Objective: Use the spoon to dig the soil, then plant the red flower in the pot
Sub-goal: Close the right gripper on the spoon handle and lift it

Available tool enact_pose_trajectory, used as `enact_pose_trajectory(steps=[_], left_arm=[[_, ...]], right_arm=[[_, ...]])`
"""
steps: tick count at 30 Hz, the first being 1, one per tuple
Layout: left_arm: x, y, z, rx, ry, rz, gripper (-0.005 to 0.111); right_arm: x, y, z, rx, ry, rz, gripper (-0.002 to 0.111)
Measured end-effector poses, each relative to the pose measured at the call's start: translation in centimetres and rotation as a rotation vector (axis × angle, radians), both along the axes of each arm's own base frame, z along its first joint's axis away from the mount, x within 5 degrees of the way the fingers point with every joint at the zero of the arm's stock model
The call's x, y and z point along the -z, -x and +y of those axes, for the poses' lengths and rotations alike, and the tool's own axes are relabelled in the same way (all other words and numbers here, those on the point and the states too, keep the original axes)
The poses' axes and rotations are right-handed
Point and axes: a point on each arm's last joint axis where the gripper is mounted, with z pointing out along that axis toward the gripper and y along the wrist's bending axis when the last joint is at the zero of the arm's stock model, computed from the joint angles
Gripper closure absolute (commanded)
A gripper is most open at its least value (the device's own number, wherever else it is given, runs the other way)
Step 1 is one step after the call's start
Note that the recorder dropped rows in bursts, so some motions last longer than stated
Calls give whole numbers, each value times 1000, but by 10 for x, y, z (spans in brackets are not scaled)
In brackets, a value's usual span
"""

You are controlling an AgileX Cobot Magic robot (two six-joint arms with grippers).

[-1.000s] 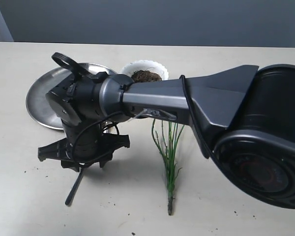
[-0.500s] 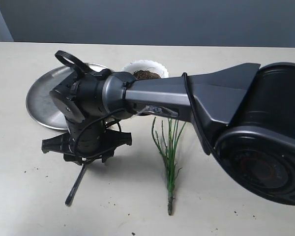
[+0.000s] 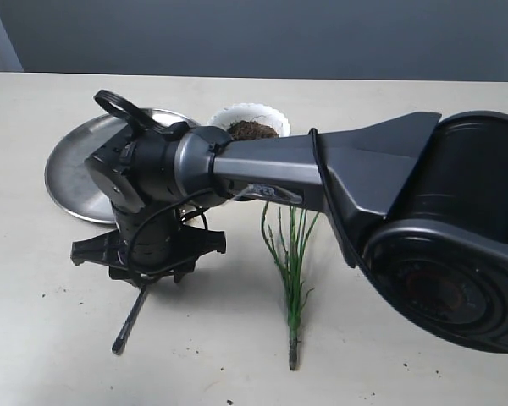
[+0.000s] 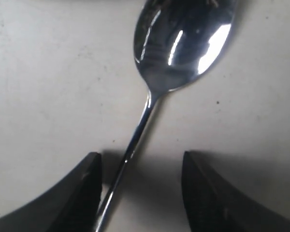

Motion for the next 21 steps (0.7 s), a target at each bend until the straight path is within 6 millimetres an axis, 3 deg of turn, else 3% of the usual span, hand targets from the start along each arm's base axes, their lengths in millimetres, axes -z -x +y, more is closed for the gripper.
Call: enact_pose_trajectory(steps=[7,10,14,21], left_arm=[[0,0,0,0,0,0,106],[0,0,0,0,0,0,106],[0,0,0,0,0,0,106],[0,0,0,0,0,0,106]], right_arm=[[1,3,-8,-4,84,31,59],[1,3,-9,-5,98,33,72],[1,3,-9,-4,102,37,108],[1,4,-10,-55,111,39,109]])
